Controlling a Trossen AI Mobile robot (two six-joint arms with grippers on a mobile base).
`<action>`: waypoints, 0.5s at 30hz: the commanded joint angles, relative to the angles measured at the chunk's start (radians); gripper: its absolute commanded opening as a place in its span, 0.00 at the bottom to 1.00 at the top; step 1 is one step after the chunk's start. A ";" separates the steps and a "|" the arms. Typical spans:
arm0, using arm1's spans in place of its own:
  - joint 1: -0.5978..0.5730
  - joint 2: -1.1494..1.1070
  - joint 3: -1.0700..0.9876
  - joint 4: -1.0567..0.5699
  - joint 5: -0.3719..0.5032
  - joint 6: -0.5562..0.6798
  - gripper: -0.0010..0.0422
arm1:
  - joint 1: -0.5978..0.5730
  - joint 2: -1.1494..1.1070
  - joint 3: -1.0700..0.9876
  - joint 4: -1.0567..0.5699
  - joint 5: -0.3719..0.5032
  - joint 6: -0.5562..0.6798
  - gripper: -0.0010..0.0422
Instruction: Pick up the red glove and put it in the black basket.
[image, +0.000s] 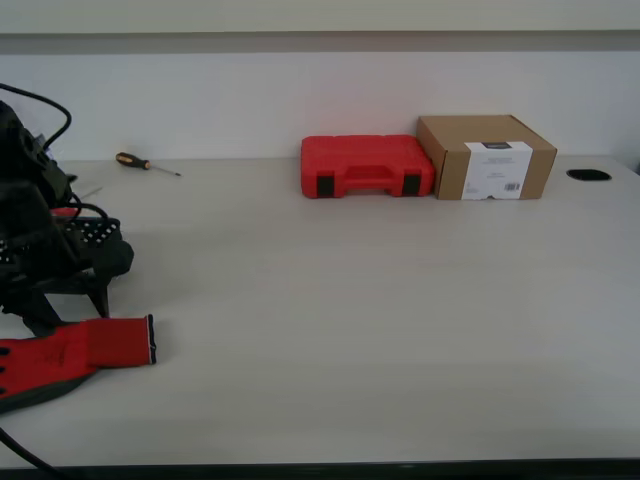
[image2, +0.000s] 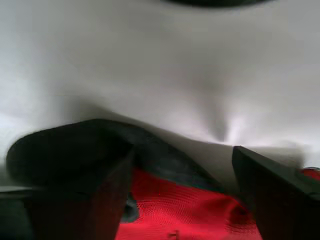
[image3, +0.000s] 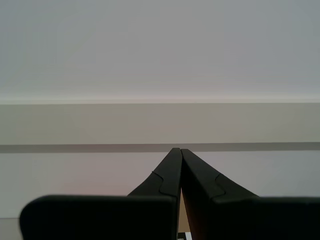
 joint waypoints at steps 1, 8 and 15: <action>0.000 0.000 0.001 0.002 0.000 0.003 0.02 | 0.000 0.079 0.008 0.002 0.010 0.002 0.54; 0.001 0.000 0.001 0.002 -0.001 0.003 0.02 | 0.002 0.070 -0.037 -0.073 0.050 0.030 0.50; 0.000 0.000 0.001 0.002 0.000 0.003 0.02 | 0.003 0.079 -0.053 -0.007 -0.007 0.019 0.77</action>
